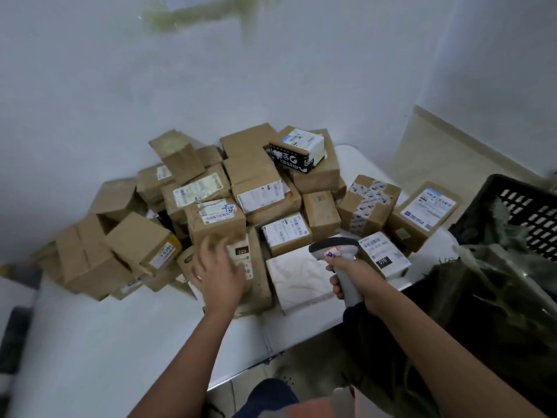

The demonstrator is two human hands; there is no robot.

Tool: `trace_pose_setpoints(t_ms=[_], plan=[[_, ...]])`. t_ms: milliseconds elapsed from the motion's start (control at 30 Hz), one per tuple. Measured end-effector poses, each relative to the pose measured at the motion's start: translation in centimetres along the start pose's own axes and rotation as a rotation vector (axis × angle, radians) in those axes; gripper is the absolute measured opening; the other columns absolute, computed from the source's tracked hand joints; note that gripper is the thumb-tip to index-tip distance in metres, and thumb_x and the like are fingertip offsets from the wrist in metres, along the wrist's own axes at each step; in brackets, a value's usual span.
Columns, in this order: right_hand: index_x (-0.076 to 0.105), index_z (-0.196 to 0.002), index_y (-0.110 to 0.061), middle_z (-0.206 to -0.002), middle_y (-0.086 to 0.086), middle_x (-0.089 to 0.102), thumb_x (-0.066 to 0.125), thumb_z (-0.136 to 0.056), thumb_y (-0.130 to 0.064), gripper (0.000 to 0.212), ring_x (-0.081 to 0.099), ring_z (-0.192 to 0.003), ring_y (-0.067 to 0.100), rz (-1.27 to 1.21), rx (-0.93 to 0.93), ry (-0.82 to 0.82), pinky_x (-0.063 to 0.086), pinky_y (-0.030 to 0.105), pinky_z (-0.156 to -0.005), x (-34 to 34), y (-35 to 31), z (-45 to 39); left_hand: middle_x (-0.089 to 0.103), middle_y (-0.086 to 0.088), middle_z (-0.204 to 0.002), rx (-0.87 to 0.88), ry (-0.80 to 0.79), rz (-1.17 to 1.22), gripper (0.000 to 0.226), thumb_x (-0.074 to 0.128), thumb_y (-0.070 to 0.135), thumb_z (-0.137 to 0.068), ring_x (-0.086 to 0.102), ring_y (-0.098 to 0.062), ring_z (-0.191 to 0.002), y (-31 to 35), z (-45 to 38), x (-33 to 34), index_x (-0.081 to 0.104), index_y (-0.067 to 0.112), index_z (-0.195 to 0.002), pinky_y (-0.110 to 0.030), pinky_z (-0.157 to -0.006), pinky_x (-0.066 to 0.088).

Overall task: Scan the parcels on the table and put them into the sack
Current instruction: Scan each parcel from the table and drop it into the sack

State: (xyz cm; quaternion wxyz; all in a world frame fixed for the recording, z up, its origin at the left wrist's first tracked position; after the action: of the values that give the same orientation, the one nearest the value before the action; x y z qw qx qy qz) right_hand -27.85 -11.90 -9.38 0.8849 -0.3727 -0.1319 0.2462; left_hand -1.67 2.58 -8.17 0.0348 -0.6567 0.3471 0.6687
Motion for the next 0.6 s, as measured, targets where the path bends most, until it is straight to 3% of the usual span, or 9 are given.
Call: trace_pose_setpoints(t_ms=[67, 200, 267, 400, 600], plan=[[0.063, -0.097, -0.003, -0.062, 0.008, 0.060, 0.064, -0.093, -0.033, 0.030, 0.056, -0.051, 0.018, 0.015, -0.002, -0.022, 0.048, 0.026, -0.048, 0.7, 0.1, 0.1, 0.018, -0.005, -0.158, -0.250, 0.014, 0.135, 0.071, 0.075, 0.031, -0.080, 0.019, -0.034, -0.145, -4.1, -0.7, -0.4, 0.038, 0.026, -0.140, -0.055, -0.114, 0.018], [0.065, -0.103, -0.001, -0.064, 0.009, 0.062, 0.063, -0.094, -0.033, 0.034, 0.057, -0.052, 0.017, 0.068, 0.015, -0.028, 0.049, 0.025, -0.050, 1.3, 0.2, 0.5, 0.016, -0.009, -0.158, -0.341, -0.001, 0.476, 0.076, 0.071, 0.039, -0.086, 0.033, -0.034, -0.139, -5.2, -2.4, -0.6, 0.032, 0.020, -0.148, -0.050, -0.112, 0.032], [0.065, -0.105, -0.001, -0.065, 0.009, 0.062, 0.063, -0.094, -0.033, 0.035, 0.058, -0.052, 0.017, 0.093, 0.020, -0.024, 0.049, 0.024, -0.049, 1.4, 0.0, 0.6, 0.019, -0.011, -0.157, -0.498, -0.025, 0.632, 0.077, 0.062, 0.052, -0.089, 0.038, -0.035, -0.135, -5.2, -3.7, -0.3, 0.030, 0.019, -0.150, -0.048, -0.110, 0.035], [0.064, -0.106, 0.000, -0.066, 0.009, 0.061, 0.063, -0.094, -0.033, 0.035, 0.057, -0.053, 0.017, 0.111, 0.002, -0.030, 0.049, 0.025, -0.050, 1.8, -1.2, 0.6, 0.030, -0.016, -0.152, -0.750, -0.142, 0.702, 0.086, 0.048, 0.072, -0.087, 0.035, -0.038, -0.135, -5.6, -6.4, 1.2, 0.022, 0.021, -0.152, -0.053, -0.109, 0.035], [0.063, -0.101, -0.003, -0.065, 0.009, 0.061, 0.063, -0.094, -0.032, 0.031, 0.056, -0.054, 0.018, 0.087, -0.012, -0.020, 0.048, 0.026, -0.051, 2.2, -2.2, 0.2, 0.035, -0.011, -0.151, -0.755, -0.222, 0.885, 0.084, 0.061, 0.057, -0.088, 0.035, -0.034, -0.136, -5.0, -9.4, 1.8, 0.023, 0.017, -0.152, -0.047, -0.109, 0.032]])
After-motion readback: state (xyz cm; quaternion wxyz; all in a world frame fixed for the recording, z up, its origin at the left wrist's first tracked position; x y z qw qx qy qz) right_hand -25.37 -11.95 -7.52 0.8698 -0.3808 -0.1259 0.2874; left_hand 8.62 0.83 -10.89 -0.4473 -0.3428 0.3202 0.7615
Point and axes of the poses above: each hand's wrist, its own z-axis away from the middle knuckle, its own x-axis out of the palm, y = z × x, the point moved 9 cm from there along -z, towards the middle knuckle
